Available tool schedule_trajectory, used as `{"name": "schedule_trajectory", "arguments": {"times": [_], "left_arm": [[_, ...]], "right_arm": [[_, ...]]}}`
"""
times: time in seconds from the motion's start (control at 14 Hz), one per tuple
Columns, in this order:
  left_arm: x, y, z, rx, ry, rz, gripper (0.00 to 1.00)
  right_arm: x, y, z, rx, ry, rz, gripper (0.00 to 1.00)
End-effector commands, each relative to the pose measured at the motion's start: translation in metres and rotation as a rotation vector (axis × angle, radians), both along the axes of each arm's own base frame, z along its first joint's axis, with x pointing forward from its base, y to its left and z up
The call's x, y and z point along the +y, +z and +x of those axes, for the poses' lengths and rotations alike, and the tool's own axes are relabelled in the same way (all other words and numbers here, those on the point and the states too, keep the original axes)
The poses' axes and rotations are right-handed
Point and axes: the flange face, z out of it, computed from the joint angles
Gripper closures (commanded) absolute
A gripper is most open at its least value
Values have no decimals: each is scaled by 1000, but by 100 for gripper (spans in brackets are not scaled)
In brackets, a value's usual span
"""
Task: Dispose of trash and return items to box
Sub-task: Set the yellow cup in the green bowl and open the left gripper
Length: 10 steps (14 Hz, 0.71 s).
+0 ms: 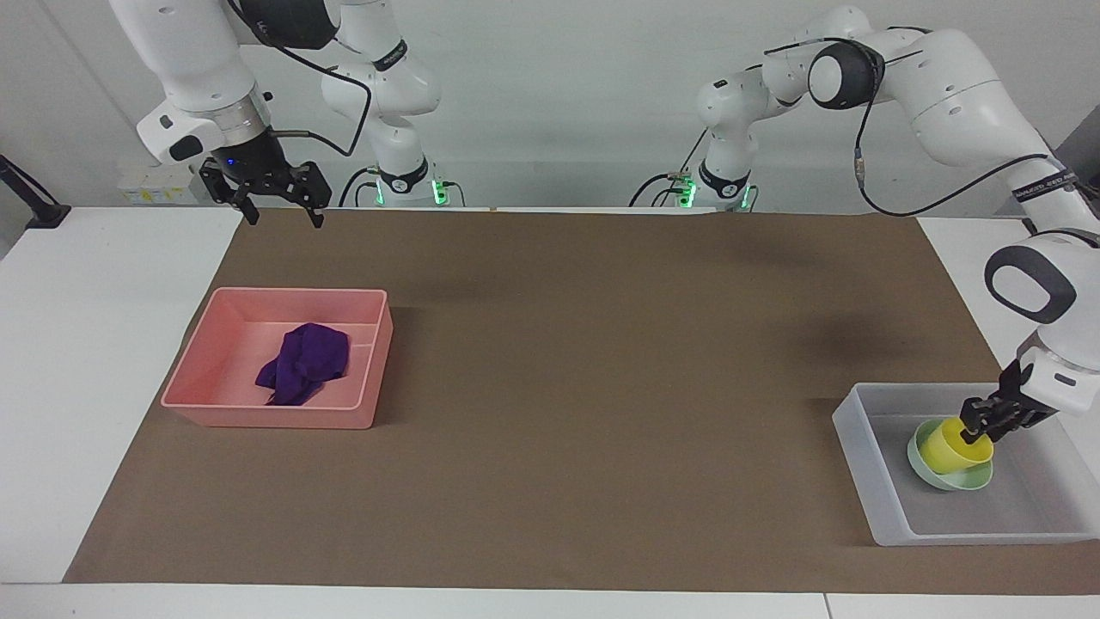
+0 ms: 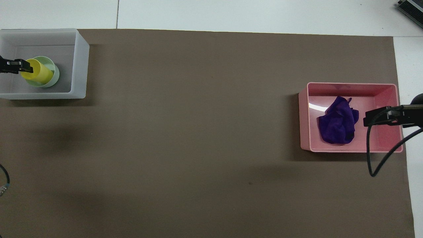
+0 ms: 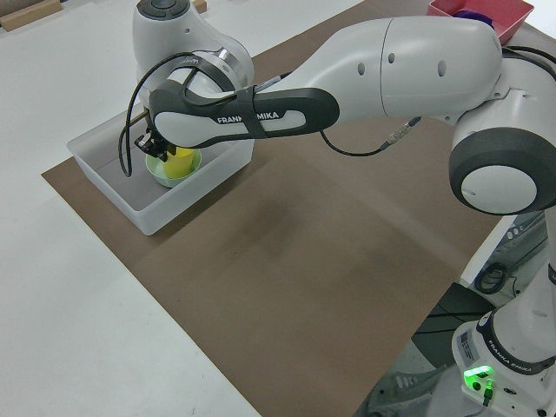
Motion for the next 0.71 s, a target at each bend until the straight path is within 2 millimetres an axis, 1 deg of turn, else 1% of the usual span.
{"name": "schedule_trajectory", "arguments": {"times": [0.0,0.07,0.14,0.21,0.29,0.43,0.5,0.64], "left_arm": [[-8,21,-4,-36,-27,8,0],[-15,34,-5,-47,-36,12,0],[-31,49,-6,-56,-57,14,0],[-54,59,-12,-61,-85,16,0],[-72,71,-21,-67,-106,20,0],[-120,88,-47,-56,-162,19,0],[-132,93,-59,-51,-174,19,0],[-165,98,-79,-39,-213,17,0]], "right_arm": [[-2,2,-9,0,16,7,0],[-3,1,-9,2,14,7,0],[-3,1,-9,2,14,7,0],[-2,1,-9,2,16,7,0],[-3,1,-9,2,16,7,0],[-2,2,-9,0,17,7,0],[-4,1,-9,2,14,7,0],[-7,1,-9,0,11,9,0]]}}
